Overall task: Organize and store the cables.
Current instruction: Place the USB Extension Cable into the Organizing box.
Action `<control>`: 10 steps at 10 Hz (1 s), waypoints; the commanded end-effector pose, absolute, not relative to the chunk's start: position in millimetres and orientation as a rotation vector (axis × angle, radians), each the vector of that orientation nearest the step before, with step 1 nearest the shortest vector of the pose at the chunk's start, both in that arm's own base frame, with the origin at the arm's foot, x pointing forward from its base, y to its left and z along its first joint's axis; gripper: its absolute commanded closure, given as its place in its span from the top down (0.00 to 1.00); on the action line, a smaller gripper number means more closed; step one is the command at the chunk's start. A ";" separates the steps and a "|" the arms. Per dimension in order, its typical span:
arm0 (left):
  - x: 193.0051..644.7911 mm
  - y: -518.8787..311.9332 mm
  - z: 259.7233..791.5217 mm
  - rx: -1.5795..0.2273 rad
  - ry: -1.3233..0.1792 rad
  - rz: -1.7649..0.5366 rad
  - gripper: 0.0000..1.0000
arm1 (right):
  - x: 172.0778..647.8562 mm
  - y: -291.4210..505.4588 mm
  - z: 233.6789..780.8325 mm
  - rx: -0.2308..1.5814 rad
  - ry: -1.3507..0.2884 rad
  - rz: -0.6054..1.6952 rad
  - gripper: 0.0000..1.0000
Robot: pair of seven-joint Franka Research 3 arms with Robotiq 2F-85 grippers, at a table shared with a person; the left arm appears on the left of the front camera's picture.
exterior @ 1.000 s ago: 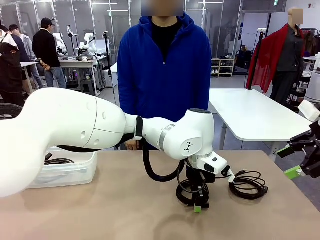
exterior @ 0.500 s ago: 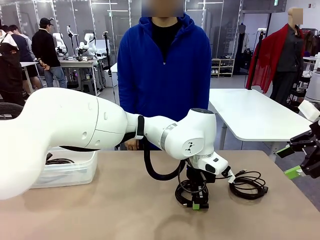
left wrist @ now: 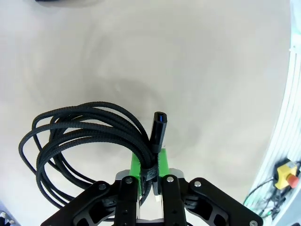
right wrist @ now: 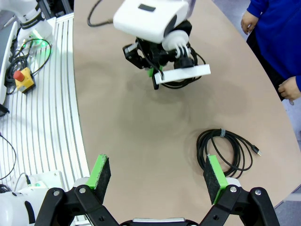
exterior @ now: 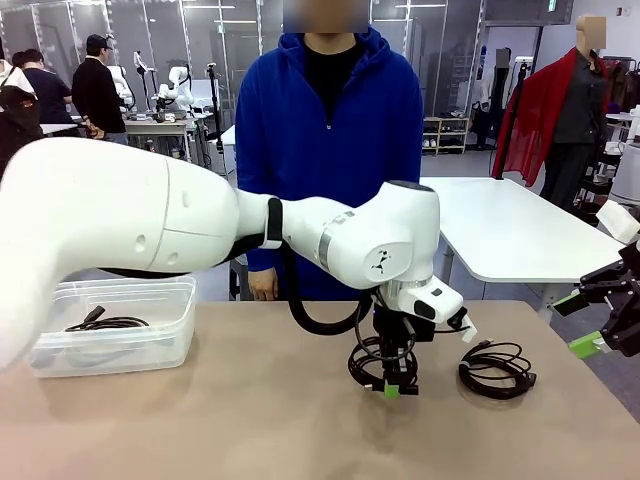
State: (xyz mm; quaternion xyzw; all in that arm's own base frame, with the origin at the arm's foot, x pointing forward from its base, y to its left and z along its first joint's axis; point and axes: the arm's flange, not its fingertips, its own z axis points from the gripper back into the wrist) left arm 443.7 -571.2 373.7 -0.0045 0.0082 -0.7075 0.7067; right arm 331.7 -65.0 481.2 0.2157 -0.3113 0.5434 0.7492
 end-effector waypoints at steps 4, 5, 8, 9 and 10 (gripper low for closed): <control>431.8 -565.0 394.9 0.035 0.092 -1.543 0.00 | 331.1 -64.4 480.6 0.484 -0.688 1.183 1.00; 435.8 -565.8 395.4 0.010 0.020 -1.577 0.00 | 331.1 -64.4 480.6 0.484 -0.688 1.183 1.00; 435.8 -565.8 395.4 0.010 0.020 -1.577 0.00 | 331.1 -64.4 480.6 0.484 -0.688 1.183 1.00; 435.8 -565.8 395.4 0.010 0.020 -1.577 0.00 | 331.1 -64.4 480.6 0.484 -0.688 1.183 1.00; 435.8 -565.8 395.4 0.010 0.020 -1.577 0.00 | 331.1 -64.4 480.6 0.484 -0.688 1.183 1.00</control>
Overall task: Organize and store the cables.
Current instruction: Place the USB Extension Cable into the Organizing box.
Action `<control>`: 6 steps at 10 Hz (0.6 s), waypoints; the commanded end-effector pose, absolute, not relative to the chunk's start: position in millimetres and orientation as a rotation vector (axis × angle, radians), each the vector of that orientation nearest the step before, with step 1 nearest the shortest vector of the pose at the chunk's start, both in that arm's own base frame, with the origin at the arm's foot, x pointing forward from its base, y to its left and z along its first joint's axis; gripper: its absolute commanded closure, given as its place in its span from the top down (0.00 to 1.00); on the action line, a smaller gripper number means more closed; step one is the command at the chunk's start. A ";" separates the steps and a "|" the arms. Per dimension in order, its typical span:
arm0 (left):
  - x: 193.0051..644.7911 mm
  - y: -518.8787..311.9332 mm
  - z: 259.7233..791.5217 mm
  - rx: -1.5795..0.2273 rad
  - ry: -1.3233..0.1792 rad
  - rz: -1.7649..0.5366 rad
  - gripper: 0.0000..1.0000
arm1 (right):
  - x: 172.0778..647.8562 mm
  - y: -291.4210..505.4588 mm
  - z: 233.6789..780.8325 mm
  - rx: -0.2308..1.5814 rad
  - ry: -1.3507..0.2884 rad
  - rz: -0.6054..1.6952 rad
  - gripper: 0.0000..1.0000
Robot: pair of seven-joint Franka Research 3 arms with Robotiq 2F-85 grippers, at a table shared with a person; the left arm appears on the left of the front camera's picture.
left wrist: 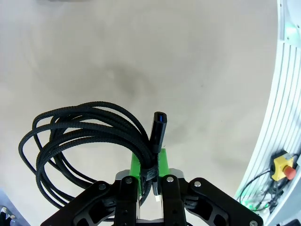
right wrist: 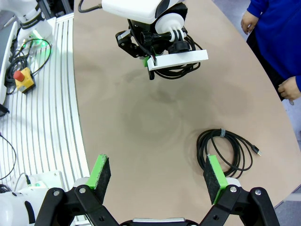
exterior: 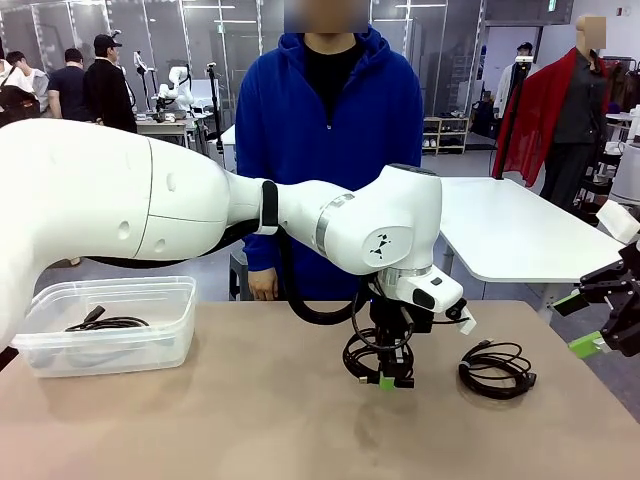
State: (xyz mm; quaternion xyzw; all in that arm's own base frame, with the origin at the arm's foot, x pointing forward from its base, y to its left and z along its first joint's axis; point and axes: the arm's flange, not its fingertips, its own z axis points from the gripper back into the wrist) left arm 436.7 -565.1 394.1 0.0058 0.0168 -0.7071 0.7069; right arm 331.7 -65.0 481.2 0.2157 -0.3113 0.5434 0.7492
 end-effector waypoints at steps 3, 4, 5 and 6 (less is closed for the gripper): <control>435.6 -559.2 398.3 -0.008 0.026 -1.573 0.16 | 331.1 -64.4 480.6 0.484 -0.688 1.183 1.00; 432.2 -550.6 404.0 0.002 0.021 -1.614 0.16 | 331.1 -64.4 480.6 0.484 -0.688 1.183 1.00; 428.7 -540.8 409.0 0.004 0.005 -1.664 0.16 | 331.1 -64.4 480.6 0.484 -0.688 1.183 1.00; 426.3 -532.6 412.6 0.007 -0.013 -1.700 0.16 | 331.1 -64.4 480.6 0.484 -0.688 1.183 1.00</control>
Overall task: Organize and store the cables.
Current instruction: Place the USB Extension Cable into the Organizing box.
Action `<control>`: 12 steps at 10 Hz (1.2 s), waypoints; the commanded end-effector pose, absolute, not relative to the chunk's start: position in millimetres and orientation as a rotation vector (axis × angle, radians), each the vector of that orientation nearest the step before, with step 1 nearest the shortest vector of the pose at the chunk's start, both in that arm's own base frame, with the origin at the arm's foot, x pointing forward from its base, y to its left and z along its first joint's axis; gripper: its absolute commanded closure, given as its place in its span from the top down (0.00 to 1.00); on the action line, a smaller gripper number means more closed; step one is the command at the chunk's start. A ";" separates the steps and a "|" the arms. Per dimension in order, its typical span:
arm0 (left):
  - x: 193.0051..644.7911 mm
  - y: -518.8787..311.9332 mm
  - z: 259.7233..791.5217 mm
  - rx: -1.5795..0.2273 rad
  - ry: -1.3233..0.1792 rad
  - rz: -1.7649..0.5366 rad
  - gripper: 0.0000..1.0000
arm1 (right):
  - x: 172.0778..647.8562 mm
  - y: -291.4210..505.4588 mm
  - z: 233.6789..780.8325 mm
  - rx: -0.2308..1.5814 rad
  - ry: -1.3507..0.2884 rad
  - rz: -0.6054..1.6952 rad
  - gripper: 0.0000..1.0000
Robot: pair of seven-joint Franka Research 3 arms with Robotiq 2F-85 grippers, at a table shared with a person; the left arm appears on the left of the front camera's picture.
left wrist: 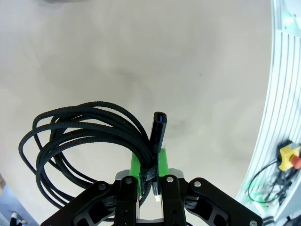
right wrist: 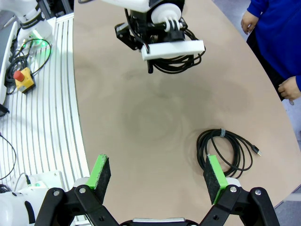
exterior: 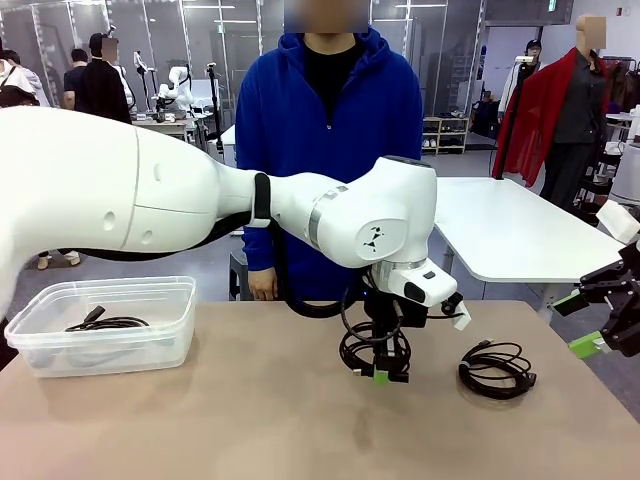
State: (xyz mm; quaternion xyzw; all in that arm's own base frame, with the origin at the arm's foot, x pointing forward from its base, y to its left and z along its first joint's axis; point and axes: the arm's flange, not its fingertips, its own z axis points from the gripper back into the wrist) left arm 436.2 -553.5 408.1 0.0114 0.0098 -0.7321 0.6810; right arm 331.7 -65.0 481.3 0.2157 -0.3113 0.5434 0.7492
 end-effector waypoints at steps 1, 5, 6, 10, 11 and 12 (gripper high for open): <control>424.4 -521.4 416.5 0.014 -0.036 -1.732 0.16 | 331.1 -64.4 480.6 0.484 -0.688 1.183 1.00; 421.0 -476.3 419.5 -0.013 -0.084 -1.783 0.16 | 331.1 -64.4 480.6 0.484 -0.688 1.183 1.00; 421.0 -466.2 420.5 0.015 -0.102 -1.781 0.16 | 331.1 -64.4 480.6 0.484 -0.688 1.183 1.00; 430.7 -425.1 425.4 0.030 -0.128 -1.789 0.16 | 331.1 -64.4 480.6 0.484 -0.688 1.183 1.00; 434.3 -414.7 427.0 0.016 -0.144 -1.780 0.16 | 331.1 -64.4 480.6 0.484 -0.688 1.183 1.00; 438.7 -408.4 428.6 0.004 -0.154 -1.764 0.16 | 331.1 -64.4 480.6 0.484 -0.688 1.183 1.00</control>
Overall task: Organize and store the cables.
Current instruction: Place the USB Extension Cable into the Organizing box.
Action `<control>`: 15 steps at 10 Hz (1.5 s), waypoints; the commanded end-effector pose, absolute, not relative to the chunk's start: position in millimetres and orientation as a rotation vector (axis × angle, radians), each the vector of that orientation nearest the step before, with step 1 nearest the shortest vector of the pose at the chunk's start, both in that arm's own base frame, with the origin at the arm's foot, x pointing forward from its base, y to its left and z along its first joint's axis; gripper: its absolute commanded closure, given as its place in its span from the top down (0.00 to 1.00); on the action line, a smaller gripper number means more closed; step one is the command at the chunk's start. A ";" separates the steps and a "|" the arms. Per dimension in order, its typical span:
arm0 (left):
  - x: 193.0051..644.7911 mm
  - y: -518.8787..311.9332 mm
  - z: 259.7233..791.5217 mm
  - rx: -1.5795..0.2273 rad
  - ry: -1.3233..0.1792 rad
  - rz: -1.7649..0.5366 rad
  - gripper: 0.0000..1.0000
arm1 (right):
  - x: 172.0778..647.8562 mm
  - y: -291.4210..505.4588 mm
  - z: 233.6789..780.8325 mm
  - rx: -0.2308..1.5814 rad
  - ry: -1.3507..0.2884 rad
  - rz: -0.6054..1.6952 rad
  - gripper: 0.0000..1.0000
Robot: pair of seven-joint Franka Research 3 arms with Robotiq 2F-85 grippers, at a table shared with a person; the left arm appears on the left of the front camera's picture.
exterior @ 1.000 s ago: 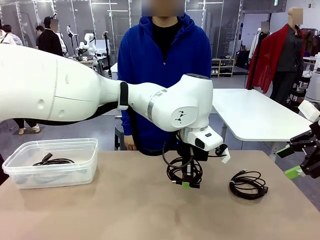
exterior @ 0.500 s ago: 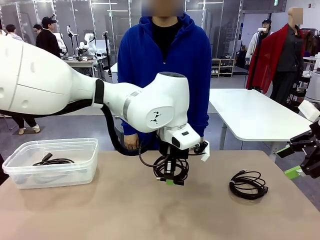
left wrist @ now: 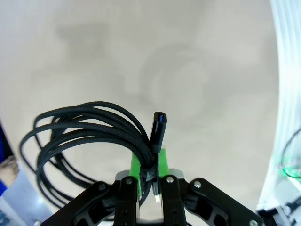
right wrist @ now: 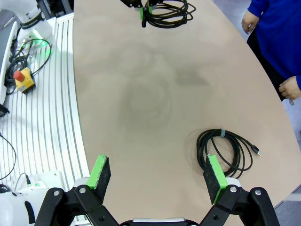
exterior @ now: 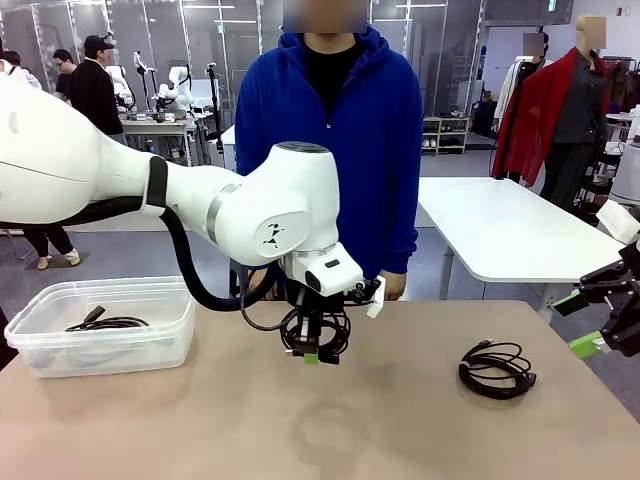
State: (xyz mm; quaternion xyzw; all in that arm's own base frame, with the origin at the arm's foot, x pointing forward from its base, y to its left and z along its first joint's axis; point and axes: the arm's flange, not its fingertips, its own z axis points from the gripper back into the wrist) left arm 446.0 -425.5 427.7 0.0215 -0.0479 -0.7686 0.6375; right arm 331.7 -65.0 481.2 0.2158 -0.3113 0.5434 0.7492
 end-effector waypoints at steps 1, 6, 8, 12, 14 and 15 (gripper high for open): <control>446.5 -400.1 431.7 -0.005 -0.154 -1.747 0.16 | 331.1 -64.4 480.6 0.484 -0.688 1.183 1.00; 473.8 -350.5 447.3 -0.026 -0.187 -1.701 0.16 | 331.1 -64.4 480.6 0.484 -0.688 1.183 1.00; 476.2 -335.0 460.9 0.003 -0.204 -1.669 0.16 | 331.1 -64.4 480.6 0.484 -0.688 1.183 1.00; 474.7 -297.5 481.0 0.067 -0.194 -1.561 0.16 | 331.1 -64.4 480.6 0.484 -0.688 1.183 1.00; 475.7 -271.2 485.4 0.100 -0.168 -1.488 0.16 | 331.1 -64.4 480.6 0.484 -0.688 1.183 1.00; 476.5 -258.1 489.0 0.100 -0.181 -1.448 0.16 | 331.1 -64.4 480.6 0.484 -0.688 1.183 1.00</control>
